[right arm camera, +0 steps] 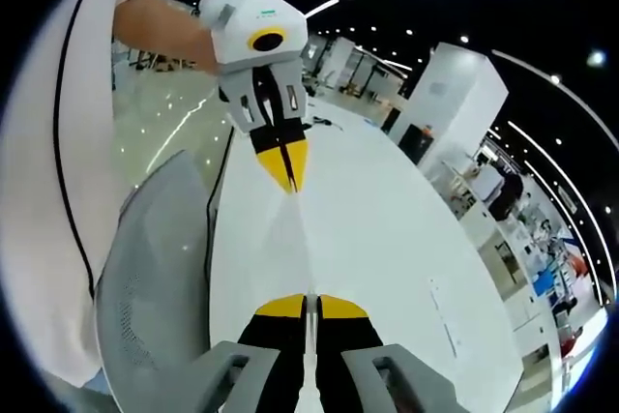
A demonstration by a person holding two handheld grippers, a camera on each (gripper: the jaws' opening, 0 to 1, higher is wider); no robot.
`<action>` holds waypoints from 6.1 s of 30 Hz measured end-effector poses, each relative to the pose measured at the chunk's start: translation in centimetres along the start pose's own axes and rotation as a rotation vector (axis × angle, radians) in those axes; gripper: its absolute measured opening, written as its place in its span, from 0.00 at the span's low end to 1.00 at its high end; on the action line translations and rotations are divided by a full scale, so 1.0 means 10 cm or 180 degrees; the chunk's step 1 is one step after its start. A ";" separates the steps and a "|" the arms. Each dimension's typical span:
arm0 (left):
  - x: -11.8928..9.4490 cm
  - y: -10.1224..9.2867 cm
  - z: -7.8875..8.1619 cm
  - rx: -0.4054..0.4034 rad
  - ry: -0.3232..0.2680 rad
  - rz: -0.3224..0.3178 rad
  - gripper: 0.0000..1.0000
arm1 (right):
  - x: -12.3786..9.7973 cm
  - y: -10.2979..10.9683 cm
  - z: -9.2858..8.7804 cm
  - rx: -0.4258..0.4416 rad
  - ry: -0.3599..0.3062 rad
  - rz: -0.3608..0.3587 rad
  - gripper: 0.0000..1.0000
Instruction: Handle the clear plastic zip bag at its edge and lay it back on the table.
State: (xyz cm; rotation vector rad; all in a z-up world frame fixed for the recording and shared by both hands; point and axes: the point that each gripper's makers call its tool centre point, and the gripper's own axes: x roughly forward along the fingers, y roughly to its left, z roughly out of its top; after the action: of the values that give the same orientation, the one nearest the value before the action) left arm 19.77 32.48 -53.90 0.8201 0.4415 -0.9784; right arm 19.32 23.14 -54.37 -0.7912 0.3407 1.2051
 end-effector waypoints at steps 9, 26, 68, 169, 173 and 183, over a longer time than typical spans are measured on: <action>-0.02 0.02 0.02 -0.0007 -0.0011 0.0024 0.00 | -0.03 -0.03 -0.03 0.0001 0.0032 -0.0003 0.00; -0.06 0.08 -0.06 -0.0004 0.0022 0.0053 0.00 | -0.07 -0.07 -0.07 0.0005 0.0074 -0.0008 0.00; -0.08 0.10 -0.08 0.0001 0.0010 0.0089 0.00 | -0.02 -0.05 -0.17 0.0071 0.0164 0.0061 0.00; -0.11 0.07 0.25 0.0301 -0.0220 0.0344 0.00 | 0.21 0.27 0.24 0.0392 0.0117 0.0668 0.00; -0.10 0.06 0.23 0.0257 -0.0201 0.0302 0.00 | 0.21 0.25 0.22 0.0346 0.0130 0.0640 0.00; -0.08 0.06 0.21 0.0189 -0.0203 0.0241 0.00 | 0.18 0.23 0.22 0.0332 0.0151 0.0635 0.00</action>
State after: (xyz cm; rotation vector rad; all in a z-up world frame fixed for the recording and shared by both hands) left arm 19.77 31.47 -51.81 0.8508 0.3256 -0.9482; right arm 17.49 26.26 -54.81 -0.7081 0.5273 1.3447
